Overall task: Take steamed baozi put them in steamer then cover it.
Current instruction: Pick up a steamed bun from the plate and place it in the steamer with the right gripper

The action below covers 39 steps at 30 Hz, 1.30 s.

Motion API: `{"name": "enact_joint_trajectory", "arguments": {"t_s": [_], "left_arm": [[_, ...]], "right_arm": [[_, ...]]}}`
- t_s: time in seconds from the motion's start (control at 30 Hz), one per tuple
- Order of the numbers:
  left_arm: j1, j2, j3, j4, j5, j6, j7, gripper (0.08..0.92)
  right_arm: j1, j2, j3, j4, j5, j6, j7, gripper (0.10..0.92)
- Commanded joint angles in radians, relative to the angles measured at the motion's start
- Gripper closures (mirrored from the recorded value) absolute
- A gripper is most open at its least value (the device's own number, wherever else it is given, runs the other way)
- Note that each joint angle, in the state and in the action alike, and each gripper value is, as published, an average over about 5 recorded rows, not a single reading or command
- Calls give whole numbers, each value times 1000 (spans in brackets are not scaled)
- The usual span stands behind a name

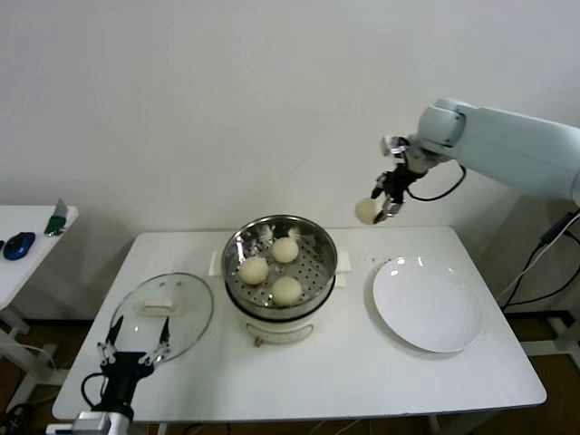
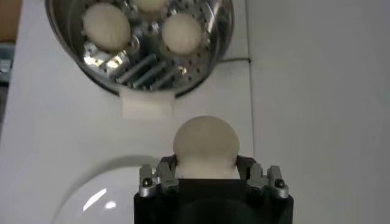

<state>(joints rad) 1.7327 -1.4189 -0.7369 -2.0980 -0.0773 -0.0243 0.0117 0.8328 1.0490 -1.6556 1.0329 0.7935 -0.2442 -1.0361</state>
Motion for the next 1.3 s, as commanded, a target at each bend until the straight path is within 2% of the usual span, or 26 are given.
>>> {"name": "enact_joint_trajectory", "arguments": {"t_s": [0.03,0.2,0.47,0.87,1.17,1.3], "left_arm": [[-14,11,8,0,-4,2,1,177],[-10,6,-1,-16,-19,7,2,177],[9,8,-18,-10,-30,-9,-1,177],[1,23,-32,12,-50,-8,-2,177],[-7,28,-27,21,-46,-6,-3,177],[-11,22,-23,17,-41,-5,-3,177]], "right_arm": [[104,177,-115,163,237,-93,74,372],[58,257,-132,159,229,-92,84,370],[-42,353,-143,35,184,-82,69,369],[-150,386,-178,-99,93,-56,38,368],[-173,398,-173,-135,70,-48,39,361],[-172,396,-161,-130,54,-49,45,309]]}}
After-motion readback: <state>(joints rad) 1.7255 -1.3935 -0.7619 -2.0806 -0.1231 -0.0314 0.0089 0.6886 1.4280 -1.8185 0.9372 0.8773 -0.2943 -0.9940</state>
